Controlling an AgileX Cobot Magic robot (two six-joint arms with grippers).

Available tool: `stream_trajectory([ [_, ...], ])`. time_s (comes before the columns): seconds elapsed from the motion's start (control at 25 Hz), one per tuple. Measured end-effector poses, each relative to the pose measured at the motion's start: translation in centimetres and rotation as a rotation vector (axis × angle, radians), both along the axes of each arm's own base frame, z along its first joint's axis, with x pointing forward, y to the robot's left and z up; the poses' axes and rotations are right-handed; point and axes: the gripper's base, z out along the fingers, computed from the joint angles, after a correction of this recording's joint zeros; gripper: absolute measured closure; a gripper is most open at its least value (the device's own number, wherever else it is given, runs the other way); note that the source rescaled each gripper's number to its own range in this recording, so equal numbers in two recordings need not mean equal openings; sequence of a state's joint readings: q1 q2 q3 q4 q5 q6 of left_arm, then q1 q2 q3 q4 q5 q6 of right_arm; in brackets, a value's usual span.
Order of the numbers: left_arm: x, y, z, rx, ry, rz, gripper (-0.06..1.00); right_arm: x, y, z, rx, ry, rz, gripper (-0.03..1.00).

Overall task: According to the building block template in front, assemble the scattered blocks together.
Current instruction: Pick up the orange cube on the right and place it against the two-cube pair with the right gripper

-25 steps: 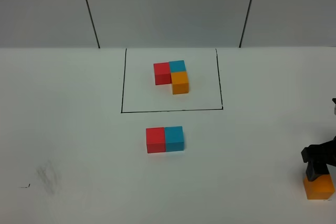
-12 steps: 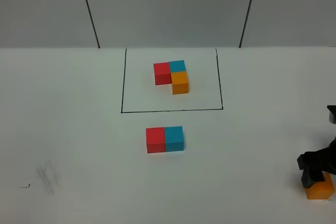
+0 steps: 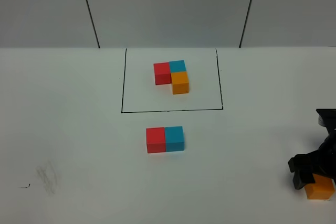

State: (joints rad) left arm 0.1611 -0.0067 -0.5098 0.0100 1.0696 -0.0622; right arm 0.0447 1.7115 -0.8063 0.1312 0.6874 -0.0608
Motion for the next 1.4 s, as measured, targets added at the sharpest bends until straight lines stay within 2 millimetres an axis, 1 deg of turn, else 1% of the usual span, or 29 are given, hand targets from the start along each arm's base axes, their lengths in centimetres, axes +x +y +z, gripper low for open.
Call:
stream_trajectory([
  [0.2, 0.0, 0.0, 0.0, 0.000, 0.000, 0.000, -0.06, 0.1, -0.1, -0.2, -0.007, -0.013, 0.001, 0.28],
  [0.56, 0.0, 0.0, 0.0, 0.000, 0.000, 0.000, -0.06, 0.4, -0.1, -1.9, -0.014, 0.022, 0.001, 0.28],
  [0.8, 0.0, 0.0, 0.0, 0.000, 0.000, 0.000, -0.06, 0.5, -0.1, -2.1, -0.016, 0.016, -0.001, 0.27],
  [0.96, 0.0, 0.0, 0.0, 0.000, 0.000, 0.000, -0.06, 0.6, -0.1, -2.6, -0.020, 0.030, 0.000, 0.27],
  [1.28, 0.0, 0.0, 0.0, 0.000, 0.000, 0.000, -0.06, 0.6, -0.2, -2.6, -0.021, 0.026, 0.000, 0.27],
  [1.4, 0.0, 0.0, 0.0, 0.000, 0.000, 0.000, -0.06, 0.6, -0.2, -2.6, -0.022, 0.026, 0.002, 0.32],
])
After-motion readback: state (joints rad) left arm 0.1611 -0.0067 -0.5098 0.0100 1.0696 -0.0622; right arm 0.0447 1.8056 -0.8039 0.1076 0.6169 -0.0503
